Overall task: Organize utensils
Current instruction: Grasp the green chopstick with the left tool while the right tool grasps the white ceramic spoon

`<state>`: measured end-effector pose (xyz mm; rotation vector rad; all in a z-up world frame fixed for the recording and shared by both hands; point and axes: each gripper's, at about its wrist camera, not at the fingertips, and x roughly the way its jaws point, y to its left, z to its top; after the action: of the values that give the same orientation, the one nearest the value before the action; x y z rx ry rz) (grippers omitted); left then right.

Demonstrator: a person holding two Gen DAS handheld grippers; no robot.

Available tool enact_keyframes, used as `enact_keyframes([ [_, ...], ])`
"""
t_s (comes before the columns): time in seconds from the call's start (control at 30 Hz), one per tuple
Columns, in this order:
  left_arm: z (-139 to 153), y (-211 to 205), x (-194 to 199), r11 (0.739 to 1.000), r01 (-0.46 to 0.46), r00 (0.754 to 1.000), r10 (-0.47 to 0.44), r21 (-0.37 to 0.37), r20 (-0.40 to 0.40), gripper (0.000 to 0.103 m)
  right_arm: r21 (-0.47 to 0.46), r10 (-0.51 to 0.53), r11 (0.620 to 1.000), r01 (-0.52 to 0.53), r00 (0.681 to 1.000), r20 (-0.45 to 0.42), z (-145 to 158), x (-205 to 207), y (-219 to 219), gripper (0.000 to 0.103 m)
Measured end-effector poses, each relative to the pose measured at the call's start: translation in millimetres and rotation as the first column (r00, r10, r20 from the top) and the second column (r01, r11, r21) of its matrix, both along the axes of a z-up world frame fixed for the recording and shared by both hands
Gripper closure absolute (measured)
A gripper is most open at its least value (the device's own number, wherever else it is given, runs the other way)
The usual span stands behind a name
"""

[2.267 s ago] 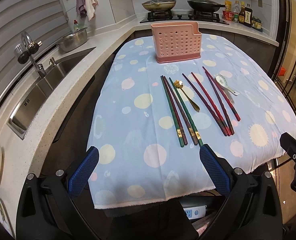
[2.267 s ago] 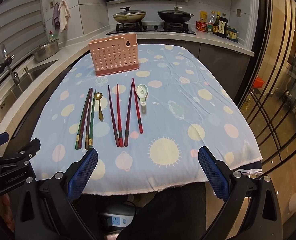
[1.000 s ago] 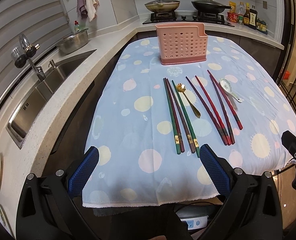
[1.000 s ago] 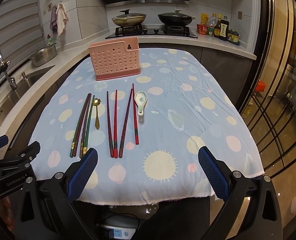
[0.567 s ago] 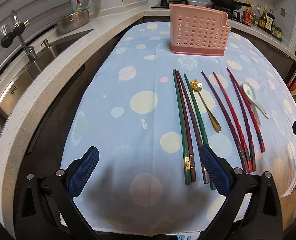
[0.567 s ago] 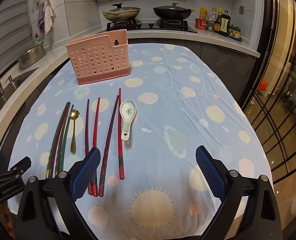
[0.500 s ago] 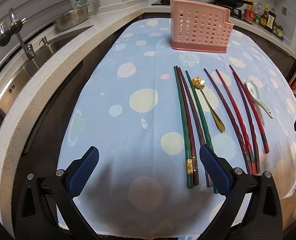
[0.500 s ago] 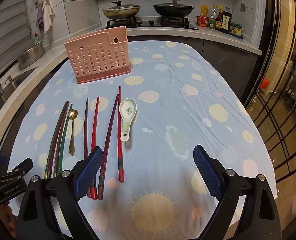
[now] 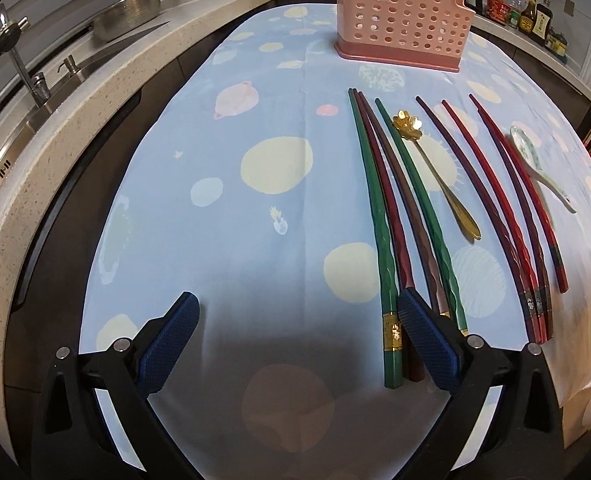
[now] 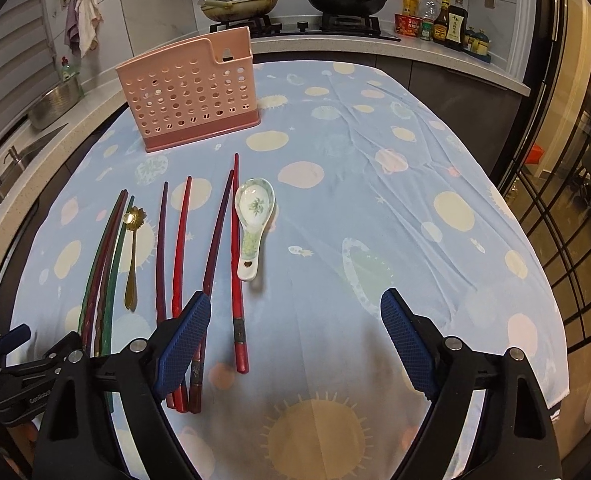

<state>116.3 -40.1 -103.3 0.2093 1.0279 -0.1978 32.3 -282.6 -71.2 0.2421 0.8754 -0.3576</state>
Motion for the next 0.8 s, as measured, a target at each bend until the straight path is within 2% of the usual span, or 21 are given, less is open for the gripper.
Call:
enact_keyframes([
  [0.2,-5,6,2,1.0,0.001,1.0,-0.001,-0.007,-0.016,0.012,-0.002,0.01,1.0,-0.01,1.0,-0.012,-3,3,4,0.02],
  [0.3,-4,4,2,1.0,0.02,1.0,-0.02,-0.022,-0.013,0.021,0.008,0.012,1.0,-0.012,1.0,-0.013,-4,7,2,0.02],
  [0.37,-2,1,2,0.998,0.04,0.999,-0.041,-0.042,-0.015,0.035,0.012,0.014,1.0,-0.014,1.0,-0.01,-4,12,1,0.023],
  [0.47,0,-3,3,0.996,0.06,0.998,-0.061,-0.06,-0.015,0.048,0.022,0.018,1.0,-0.018,1.0,-0.004,-2,22,-3,0.032],
  [0.57,2,-2,4,0.995,0.07,0.997,-0.071,-0.077,-0.015,0.06,0.058,0.023,0.998,-0.023,1.0,-0.001,-4,37,-10,0.046],
  [0.7,3,3,6,0.994,0.065,0.998,-0.067,-0.091,-0.016,0.069,0.131,0.026,0.991,-0.024,1.0,-0.014,-14,57,-19,0.069],
  [0.8,3,5,6,0.993,0.069,0.997,-0.071,-0.098,-0.016,0.071,0.181,0.024,0.983,-0.018,0.999,-0.031,-25,68,-23,0.078],
])
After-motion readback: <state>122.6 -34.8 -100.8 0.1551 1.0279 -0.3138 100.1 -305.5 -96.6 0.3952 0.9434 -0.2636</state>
